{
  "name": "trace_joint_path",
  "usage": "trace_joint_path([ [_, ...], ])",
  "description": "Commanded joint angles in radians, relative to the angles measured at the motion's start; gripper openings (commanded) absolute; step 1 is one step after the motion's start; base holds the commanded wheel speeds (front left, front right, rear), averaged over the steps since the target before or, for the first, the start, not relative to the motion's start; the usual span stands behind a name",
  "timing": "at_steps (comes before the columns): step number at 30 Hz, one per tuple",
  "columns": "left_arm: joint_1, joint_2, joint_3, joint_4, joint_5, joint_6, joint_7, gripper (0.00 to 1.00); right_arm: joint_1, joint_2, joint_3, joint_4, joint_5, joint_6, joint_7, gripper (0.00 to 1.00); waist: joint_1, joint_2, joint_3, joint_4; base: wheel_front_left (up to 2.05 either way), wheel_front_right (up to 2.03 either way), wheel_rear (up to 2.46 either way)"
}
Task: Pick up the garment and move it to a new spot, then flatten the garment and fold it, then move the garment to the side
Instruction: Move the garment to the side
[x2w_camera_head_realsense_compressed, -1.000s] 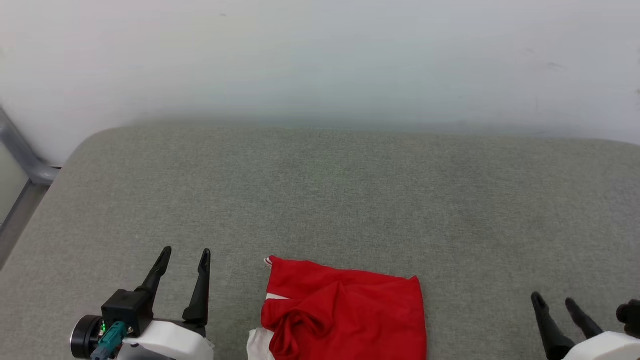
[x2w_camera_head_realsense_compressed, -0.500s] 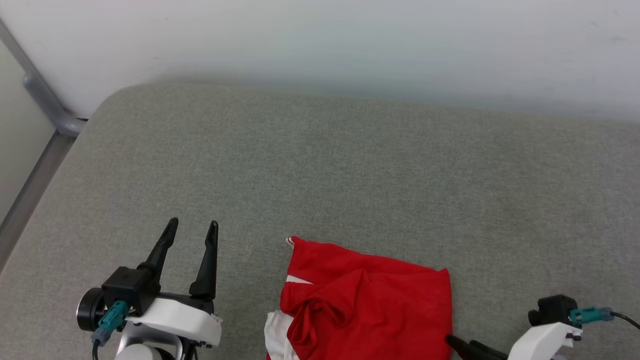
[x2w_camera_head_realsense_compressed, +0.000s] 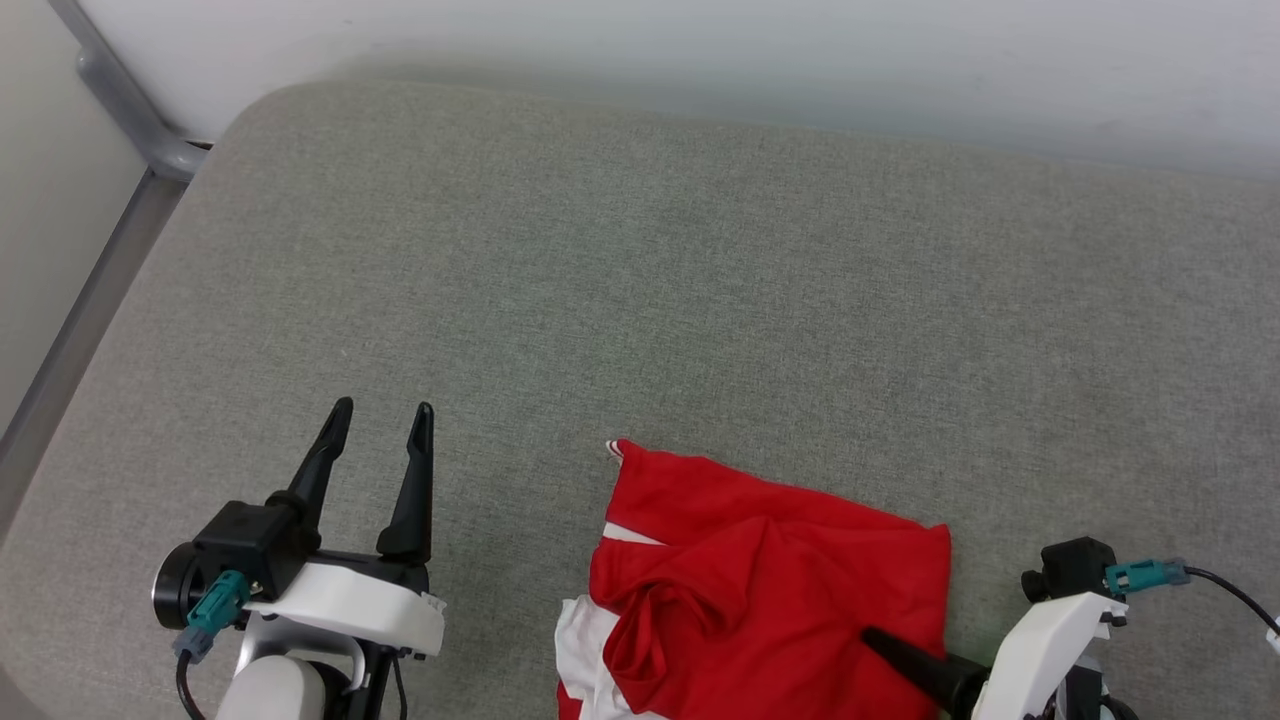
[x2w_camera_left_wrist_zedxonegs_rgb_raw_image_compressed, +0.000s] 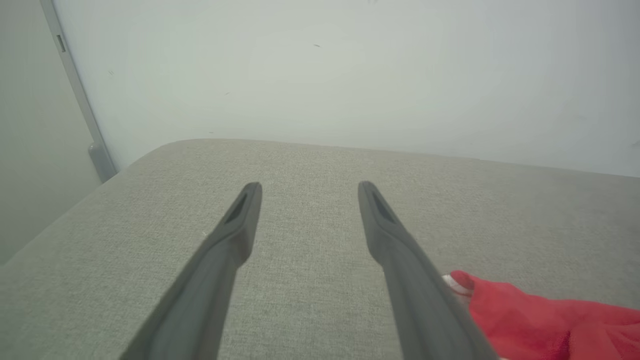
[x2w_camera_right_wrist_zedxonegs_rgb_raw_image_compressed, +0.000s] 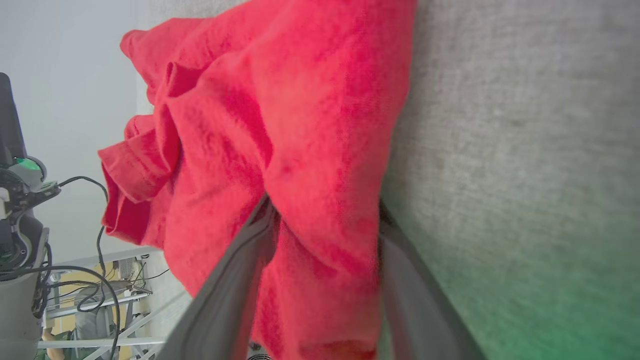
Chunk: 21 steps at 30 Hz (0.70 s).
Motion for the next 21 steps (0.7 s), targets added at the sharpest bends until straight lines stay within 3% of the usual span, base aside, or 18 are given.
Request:
trace_joint_path([
  [1, -0.011, -0.005, 0.004, 0.002, 0.006, -0.004, -0.007, 1.0, 0.004, -0.001, 0.016, 0.041, -0.01, -0.004, 0.008, 0.0, 0.0, 0.0, 0.001, 0.002, 0.0, 0.0, 0.0],
  [13, 0.052, 0.006, 0.025, 0.016, 0.036, -0.008, -0.007, 1.0, 0.011, -0.065, 0.026, -0.044, -0.11, -0.002, -0.051, 0.0, 0.0, 0.0, -0.107, -0.058, 0.0, 0.0, 0.0],
  [18, 0.084, 0.009, 0.037, 0.002, 0.043, -0.008, -0.006, 1.0, 0.003, -0.114, 0.04, -0.115, -0.23, -0.002, -0.04, 0.0, 0.0, 0.0, -0.131, -0.148, 0.0, 0.0, 0.0],
  [21, 0.094, 0.004, 0.038, -0.011, 0.044, -0.008, -0.006, 1.0, -0.028, -0.165, 0.063, -0.198, -0.308, -0.002, -0.01, 0.0, 0.0, 0.0, -0.125, -0.246, 0.0, 0.0, 0.0],
])
